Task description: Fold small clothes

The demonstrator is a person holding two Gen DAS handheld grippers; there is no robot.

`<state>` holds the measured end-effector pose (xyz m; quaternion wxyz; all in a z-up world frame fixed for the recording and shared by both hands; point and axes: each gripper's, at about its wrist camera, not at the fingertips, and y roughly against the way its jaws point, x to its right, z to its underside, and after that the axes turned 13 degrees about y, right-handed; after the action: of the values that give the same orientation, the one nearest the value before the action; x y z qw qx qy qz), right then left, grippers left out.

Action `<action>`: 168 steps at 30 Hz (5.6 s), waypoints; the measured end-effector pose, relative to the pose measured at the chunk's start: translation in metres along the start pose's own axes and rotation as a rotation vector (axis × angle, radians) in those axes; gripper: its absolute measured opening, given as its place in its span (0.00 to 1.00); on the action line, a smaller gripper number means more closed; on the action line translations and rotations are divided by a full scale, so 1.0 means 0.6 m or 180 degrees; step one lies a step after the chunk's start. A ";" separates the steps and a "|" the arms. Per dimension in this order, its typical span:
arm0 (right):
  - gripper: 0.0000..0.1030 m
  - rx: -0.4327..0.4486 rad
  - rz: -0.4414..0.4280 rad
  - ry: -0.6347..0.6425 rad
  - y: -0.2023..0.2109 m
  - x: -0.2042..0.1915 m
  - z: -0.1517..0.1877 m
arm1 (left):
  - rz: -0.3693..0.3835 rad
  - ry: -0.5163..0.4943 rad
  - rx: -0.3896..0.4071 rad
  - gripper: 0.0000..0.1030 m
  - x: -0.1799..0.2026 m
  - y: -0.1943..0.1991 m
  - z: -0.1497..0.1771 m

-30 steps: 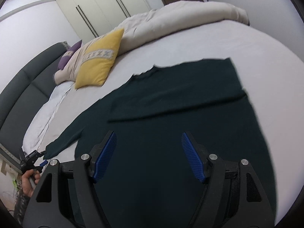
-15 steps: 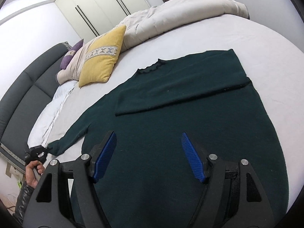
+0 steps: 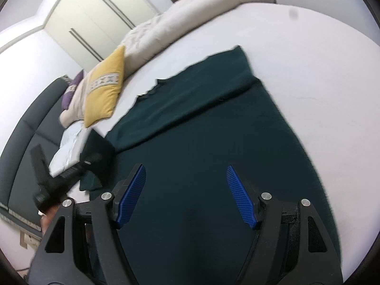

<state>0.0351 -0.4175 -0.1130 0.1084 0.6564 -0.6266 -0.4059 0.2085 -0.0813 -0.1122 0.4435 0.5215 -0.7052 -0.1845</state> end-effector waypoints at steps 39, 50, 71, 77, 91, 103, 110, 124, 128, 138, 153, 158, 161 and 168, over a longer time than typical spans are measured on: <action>0.05 -0.0268 0.0195 0.1325 -0.222 -0.207 -0.272 | -0.0269 0.0685 0.0591 0.73 -0.269 0.093 -0.151; 0.11 -0.0499 0.0325 0.0476 -0.329 -0.001 -0.254 | -0.0609 0.0390 0.0170 0.74 -0.217 -0.050 -0.187; 0.05 -0.0490 0.0359 0.0523 -0.326 -0.007 -0.224 | -0.0629 0.0270 0.0096 0.11 -0.231 -0.104 -0.218; 0.25 -0.0532 0.0232 0.0380 -0.296 -0.008 -0.232 | -0.0414 0.0534 0.0216 0.32 -0.253 -0.021 -0.207; 0.06 -0.0654 0.0505 0.0786 -0.280 -0.042 -0.200 | -0.0672 -0.0039 -0.0045 0.08 -0.213 -0.027 -0.141; 0.06 -0.0676 0.0425 0.0724 -0.287 -0.040 -0.187 | -0.0695 -0.0092 0.0057 0.08 -0.231 -0.035 -0.134; 0.05 -0.0535 0.0234 0.0531 -0.293 -0.011 -0.178 | -0.0666 -0.0122 0.0054 0.13 -0.238 -0.044 -0.135; 0.57 0.0008 0.0467 0.0114 -0.038 0.062 -0.123 | -0.0583 0.0091 0.0203 0.54 -0.268 0.142 -0.051; 0.57 -0.0012 0.0333 0.0039 0.052 0.083 -0.050 | -0.0158 0.0386 -0.0064 0.65 -0.279 0.203 0.037; 0.56 -0.0210 0.0077 -0.0132 0.166 0.129 0.119 | 0.0210 0.0755 -0.0544 0.65 -0.291 0.273 0.192; 0.53 -0.0462 -0.0057 -0.0398 0.216 0.187 0.182 | 0.0577 0.0982 -0.1034 0.48 -0.308 0.282 0.243; 0.53 -0.0514 -0.0019 -0.0426 0.223 0.193 0.183 | 0.0542 0.1115 -0.1075 0.19 -0.314 0.273 0.244; 0.53 -0.0522 0.0054 -0.0439 0.232 0.198 0.181 | 0.0539 0.1166 -0.1092 0.08 -0.319 0.269 0.248; 0.53 -0.0670 0.0104 -0.0476 0.226 0.209 0.183 | 0.0509 0.1112 -0.1035 0.07 -0.311 0.276 0.243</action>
<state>-0.1522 -0.5175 -0.1457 0.1363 0.5989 -0.5975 -0.5154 0.0062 0.1216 -0.1518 0.6499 0.4099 -0.6179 -0.1669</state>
